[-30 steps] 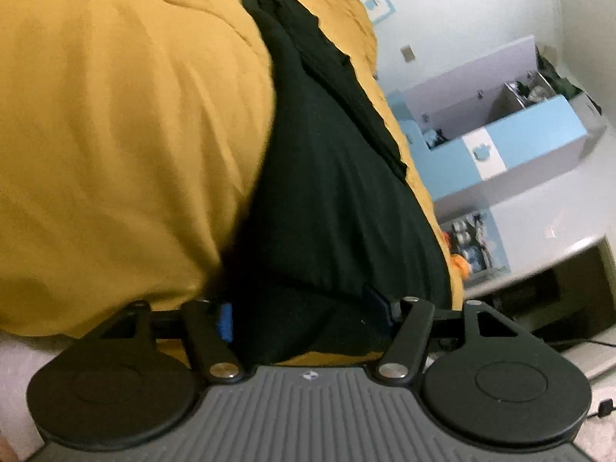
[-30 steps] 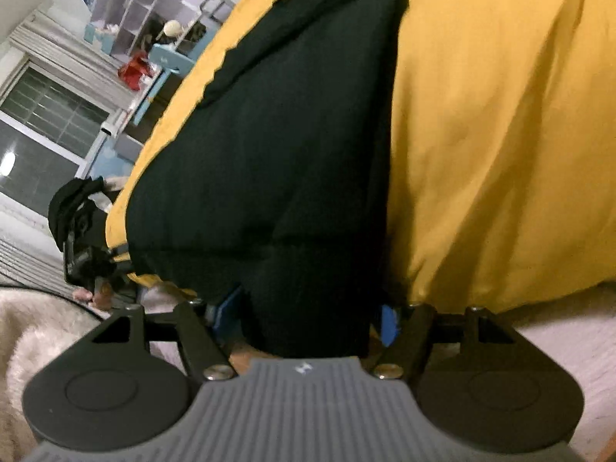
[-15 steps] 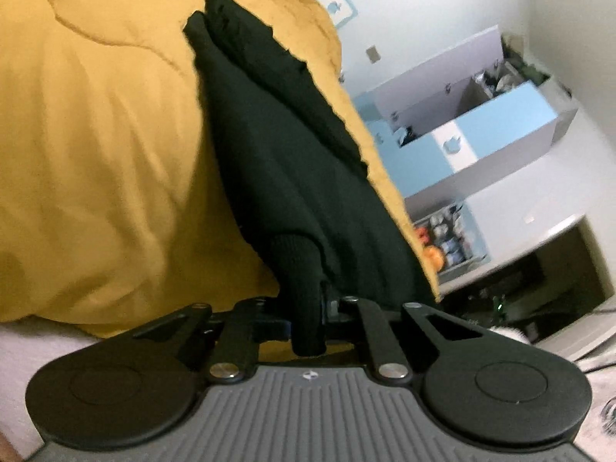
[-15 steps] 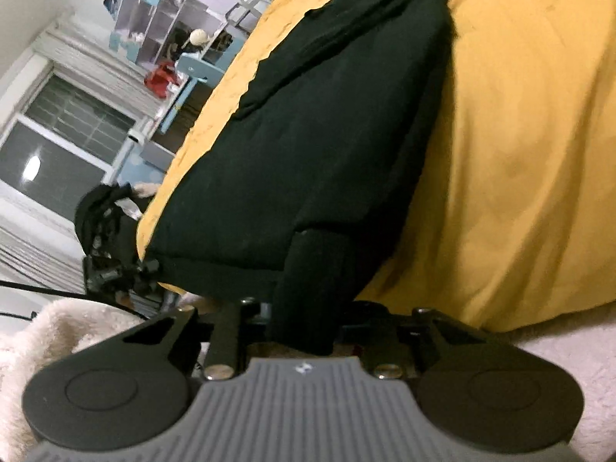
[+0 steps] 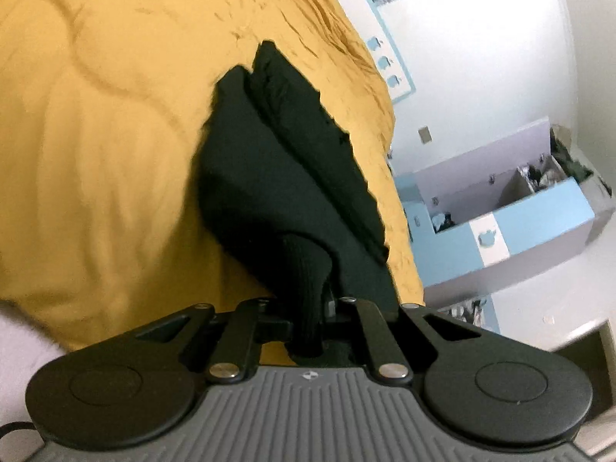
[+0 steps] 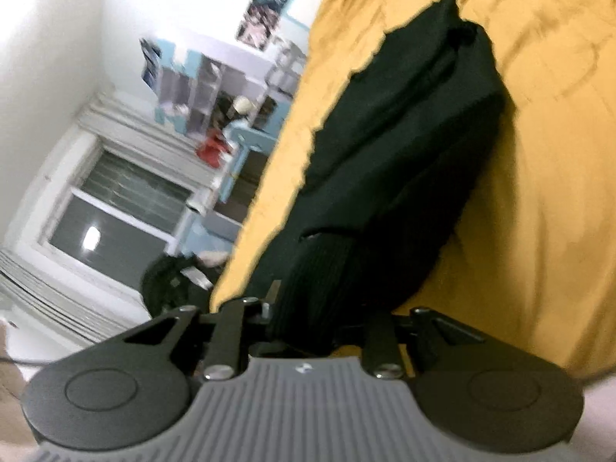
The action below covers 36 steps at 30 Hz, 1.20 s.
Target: Fold small clothes
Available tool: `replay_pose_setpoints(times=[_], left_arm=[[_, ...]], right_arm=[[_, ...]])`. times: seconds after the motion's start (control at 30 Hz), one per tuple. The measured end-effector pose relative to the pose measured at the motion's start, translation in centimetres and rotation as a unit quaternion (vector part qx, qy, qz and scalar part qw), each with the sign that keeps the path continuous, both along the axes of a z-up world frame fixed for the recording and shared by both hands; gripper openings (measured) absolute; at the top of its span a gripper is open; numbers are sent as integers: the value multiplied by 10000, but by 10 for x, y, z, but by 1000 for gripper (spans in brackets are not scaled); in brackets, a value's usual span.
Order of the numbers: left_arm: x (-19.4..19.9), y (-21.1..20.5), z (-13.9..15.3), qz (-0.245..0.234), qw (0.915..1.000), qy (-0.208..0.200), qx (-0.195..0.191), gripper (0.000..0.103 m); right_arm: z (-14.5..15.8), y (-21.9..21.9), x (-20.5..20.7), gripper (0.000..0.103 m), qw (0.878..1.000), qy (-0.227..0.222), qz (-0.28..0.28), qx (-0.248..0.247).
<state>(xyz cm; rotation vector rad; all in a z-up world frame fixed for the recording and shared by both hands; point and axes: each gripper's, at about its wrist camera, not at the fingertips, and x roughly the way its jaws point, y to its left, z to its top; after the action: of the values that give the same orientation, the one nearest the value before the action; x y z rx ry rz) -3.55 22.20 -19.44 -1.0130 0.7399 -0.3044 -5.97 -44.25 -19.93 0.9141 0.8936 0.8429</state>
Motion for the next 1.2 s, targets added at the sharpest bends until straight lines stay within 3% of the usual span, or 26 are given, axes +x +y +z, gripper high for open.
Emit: replay_pose_setpoints(times=[0.13, 0.23, 0.4, 0.7, 0.83, 0.87, 0.9, 0.93, 0.97, 1.03, 1.1, 1.13, 1.2], left_arm=[[37, 10, 19, 40, 9984, -457, -339, 10], [80, 11, 30, 93, 9971, -704, -268, 10], [161, 20, 38, 216, 9956, -893, -168, 10], [286, 31, 26, 137, 9949, -986, -175, 10], [349, 34, 6, 22, 9972, -750, 35, 10], [367, 37, -5, -78, 9982, -598, 74, 14], [380, 40, -16, -62, 9993, -332, 125, 17], [390, 47, -28, 184, 9996, 88, 170, 18], [397, 56, -39, 372, 9981, 492, 87, 18], [394, 76, -44, 580, 9962, 571, -325, 18], [374, 89, -29, 712, 9966, 165, -390, 22], [364, 91, -20, 702, 9972, 30, -259, 29], [344, 85, -4, 467, 9988, -27, 152, 32]], right_arm=[[14, -5, 29, 16, 9974, -187, -499, 477], [23, -6, 64, 15, 9939, -319, -812, 679], [30, 2, 146, 15, 9909, -419, -1133, 594], [16, 19, 307, 14, 9836, -222, -1719, 502], [-5, 33, 379, 14, 9813, -55, -1908, 237], [-16, 37, 398, 18, 9804, 96, -1968, 88], [-29, 41, 413, 29, 9772, 342, -2094, 12], [-41, 42, 425, 47, 9713, 560, -2311, -46], [-51, 40, 434, 53, 9613, 752, -2647, -132], [-60, 31, 444, 57, 9513, 926, -2941, -60], [-57, 26, 445, 57, 9569, 866, -2771, 99], [-51, 25, 441, 58, 9614, 755, -2647, -23], [-35, 27, 428, 59, 9683, 481, -2411, -434]])
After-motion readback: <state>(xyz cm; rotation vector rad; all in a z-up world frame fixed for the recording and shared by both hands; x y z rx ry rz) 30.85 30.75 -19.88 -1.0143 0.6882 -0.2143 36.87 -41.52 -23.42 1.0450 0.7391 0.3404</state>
